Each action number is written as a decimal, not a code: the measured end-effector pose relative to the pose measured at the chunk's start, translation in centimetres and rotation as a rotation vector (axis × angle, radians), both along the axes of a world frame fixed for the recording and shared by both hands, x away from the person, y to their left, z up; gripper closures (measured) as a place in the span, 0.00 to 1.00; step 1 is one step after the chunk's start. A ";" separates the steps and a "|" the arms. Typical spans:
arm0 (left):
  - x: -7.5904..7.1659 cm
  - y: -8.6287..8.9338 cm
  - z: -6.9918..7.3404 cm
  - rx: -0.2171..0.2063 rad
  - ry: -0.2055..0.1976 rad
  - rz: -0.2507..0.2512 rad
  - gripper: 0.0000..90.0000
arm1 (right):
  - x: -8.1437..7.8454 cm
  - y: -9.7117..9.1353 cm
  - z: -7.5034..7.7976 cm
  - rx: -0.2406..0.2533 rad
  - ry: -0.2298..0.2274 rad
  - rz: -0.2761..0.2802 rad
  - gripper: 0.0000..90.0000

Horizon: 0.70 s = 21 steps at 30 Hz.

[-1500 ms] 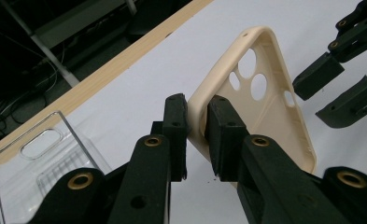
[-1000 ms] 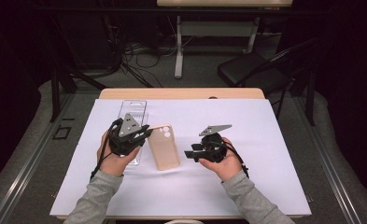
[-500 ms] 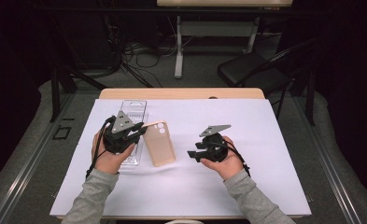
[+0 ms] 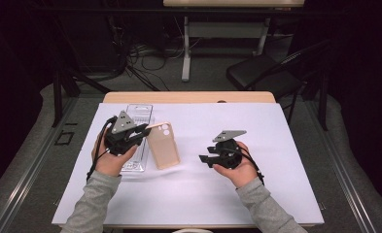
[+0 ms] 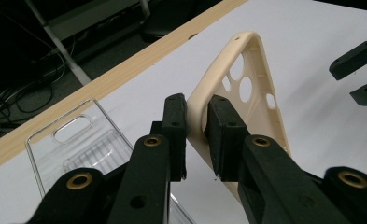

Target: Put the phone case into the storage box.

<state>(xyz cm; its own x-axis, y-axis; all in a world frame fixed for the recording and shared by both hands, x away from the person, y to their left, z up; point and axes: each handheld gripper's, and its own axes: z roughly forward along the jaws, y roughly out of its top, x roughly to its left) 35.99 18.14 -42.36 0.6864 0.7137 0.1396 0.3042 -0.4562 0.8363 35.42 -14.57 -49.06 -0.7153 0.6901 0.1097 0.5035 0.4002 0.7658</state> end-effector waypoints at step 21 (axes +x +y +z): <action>1.5 -0.6 -0.7 -0.082 0.087 -0.027 0.87 | -0.4 -2.2 0.0 -0.009 -0.006 -0.064 0.58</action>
<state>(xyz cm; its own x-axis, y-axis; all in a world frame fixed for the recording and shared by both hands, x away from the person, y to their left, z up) 37.51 17.57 -43.06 0.7123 0.7016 0.0204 0.3658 -0.3959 0.8423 35.02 -16.78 -49.02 -0.6706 0.7352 0.0992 0.5236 0.3744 0.7653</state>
